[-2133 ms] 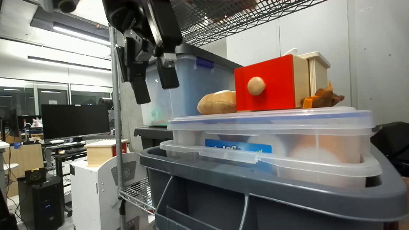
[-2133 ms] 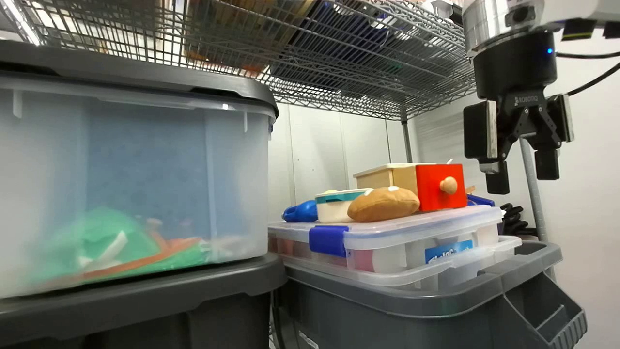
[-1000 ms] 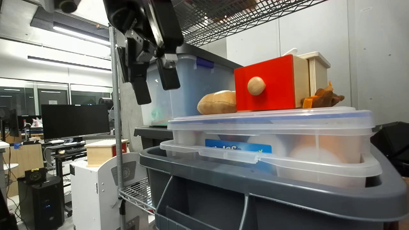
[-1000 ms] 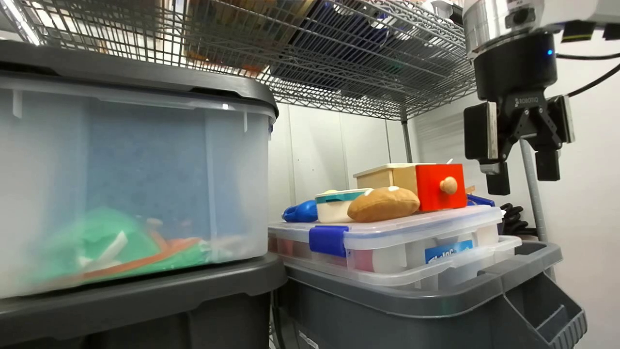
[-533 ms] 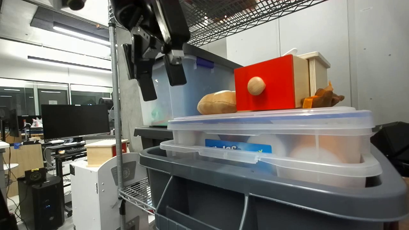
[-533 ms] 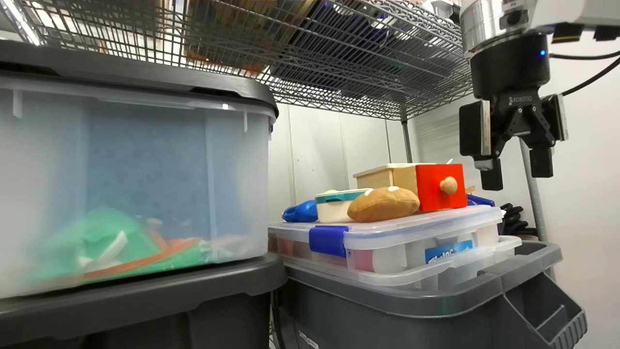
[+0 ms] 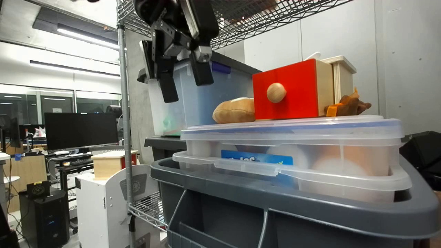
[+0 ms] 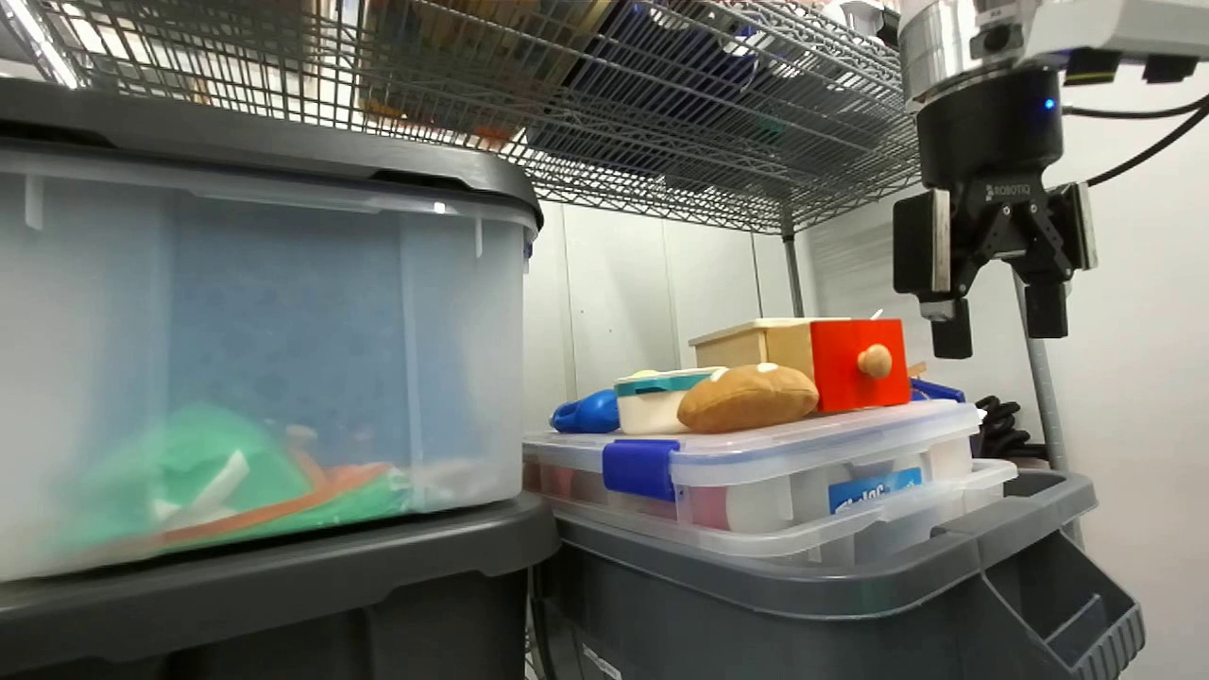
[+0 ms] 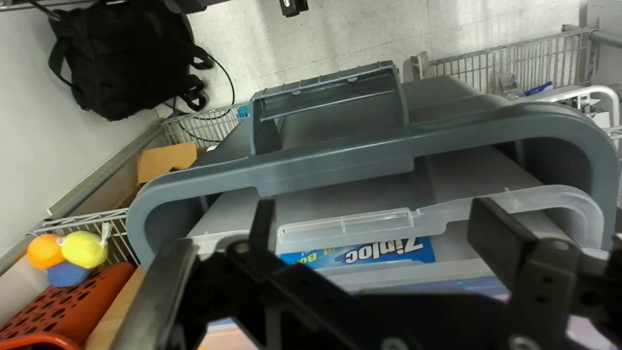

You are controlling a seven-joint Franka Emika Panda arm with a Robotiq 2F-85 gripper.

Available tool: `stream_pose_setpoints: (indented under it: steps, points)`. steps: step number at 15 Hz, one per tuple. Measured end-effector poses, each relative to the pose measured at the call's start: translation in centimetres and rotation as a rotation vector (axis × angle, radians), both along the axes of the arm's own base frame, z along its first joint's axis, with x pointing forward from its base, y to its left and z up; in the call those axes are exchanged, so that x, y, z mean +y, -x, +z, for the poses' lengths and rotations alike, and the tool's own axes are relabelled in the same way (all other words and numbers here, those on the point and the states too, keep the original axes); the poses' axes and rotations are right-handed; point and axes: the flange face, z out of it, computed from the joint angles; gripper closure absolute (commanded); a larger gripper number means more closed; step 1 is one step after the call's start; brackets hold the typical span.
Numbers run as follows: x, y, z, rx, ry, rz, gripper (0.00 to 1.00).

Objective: Put the bread plushy in the drawer

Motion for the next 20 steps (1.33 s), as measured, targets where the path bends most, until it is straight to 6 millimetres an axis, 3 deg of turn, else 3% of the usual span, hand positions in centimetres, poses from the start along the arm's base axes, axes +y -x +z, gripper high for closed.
stream_pose_setpoints:
  steps: [4,9,16,20]
  points:
    - [-0.4,-1.1,-0.4,0.010,-0.016,0.036,0.00]
    - [1.2,-3.4,-0.5,-0.038,-0.015,0.087,0.00]
    - [4.4,-5.6,1.6,-0.110,-0.009,0.159,0.00]
    - [4.9,-8.3,2.8,-0.187,-0.009,0.176,0.00]
